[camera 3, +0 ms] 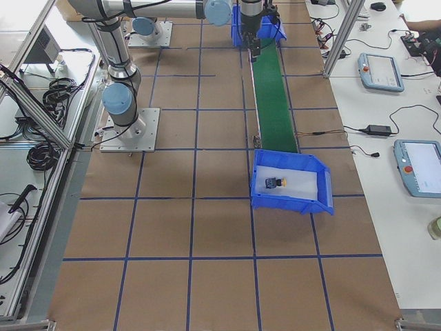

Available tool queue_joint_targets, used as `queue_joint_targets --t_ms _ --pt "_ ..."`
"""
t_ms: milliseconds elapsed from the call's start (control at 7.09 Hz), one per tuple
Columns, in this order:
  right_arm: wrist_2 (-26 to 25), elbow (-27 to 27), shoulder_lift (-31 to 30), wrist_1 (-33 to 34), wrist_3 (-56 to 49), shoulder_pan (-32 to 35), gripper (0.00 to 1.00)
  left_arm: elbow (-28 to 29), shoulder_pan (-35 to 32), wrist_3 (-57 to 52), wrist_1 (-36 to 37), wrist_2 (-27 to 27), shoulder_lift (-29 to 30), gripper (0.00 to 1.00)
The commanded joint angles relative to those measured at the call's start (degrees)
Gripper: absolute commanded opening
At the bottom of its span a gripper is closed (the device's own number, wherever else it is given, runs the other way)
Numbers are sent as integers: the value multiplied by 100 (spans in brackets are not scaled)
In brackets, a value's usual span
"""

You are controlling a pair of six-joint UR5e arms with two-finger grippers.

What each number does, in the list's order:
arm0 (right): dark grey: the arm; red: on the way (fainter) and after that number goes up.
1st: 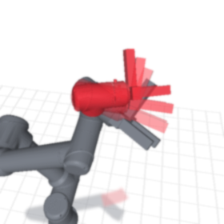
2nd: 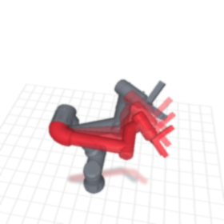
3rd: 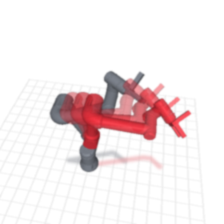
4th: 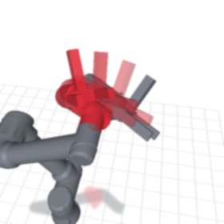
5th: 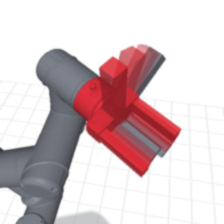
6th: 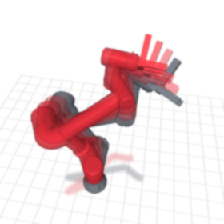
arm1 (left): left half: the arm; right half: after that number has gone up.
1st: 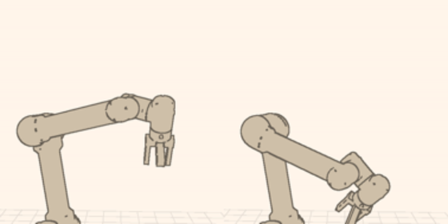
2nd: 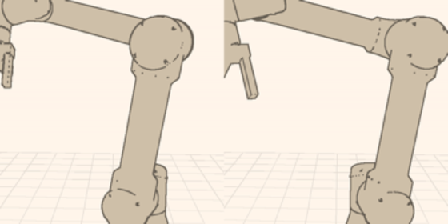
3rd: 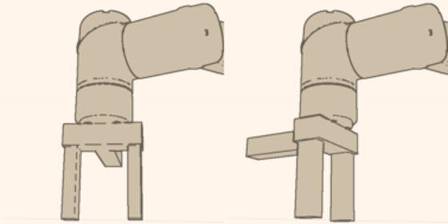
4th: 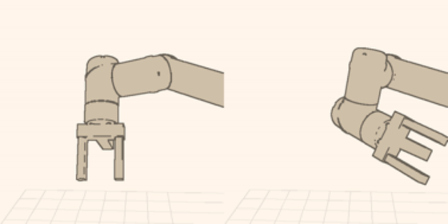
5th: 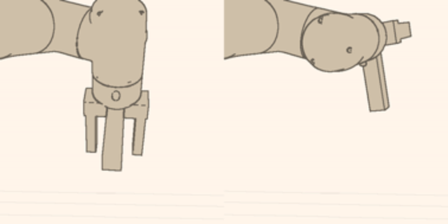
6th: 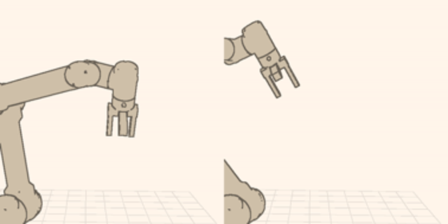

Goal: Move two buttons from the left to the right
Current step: 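Place the red button on the conveyor's near end with the left gripper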

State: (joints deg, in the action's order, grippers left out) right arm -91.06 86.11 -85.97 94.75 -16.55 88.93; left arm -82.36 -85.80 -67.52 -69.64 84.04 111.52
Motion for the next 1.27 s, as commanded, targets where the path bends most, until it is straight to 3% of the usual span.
queue_joint_targets --t_ms 0,282,706,847,988,1129 --pt "1 -15 10 0 11 1 100 -8 -400 667 177 7 255 42" --pt "1 -6 1 26 238 1 100 -52 -945 1204 765 426 633 42" --pt "1 -15 18 44 662 -8 100 -131 -1158 1540 1040 446 845 44" --pt "9 -15 10 44 662 1 100 -201 -1228 1819 1031 551 828 84" --pt "1 20 10 53 662 -8 100 -315 -1359 2100 1066 761 793 96" --pt "1 12 18 70 653 -8 100 -325 -1386 2137 1066 789 741 100"
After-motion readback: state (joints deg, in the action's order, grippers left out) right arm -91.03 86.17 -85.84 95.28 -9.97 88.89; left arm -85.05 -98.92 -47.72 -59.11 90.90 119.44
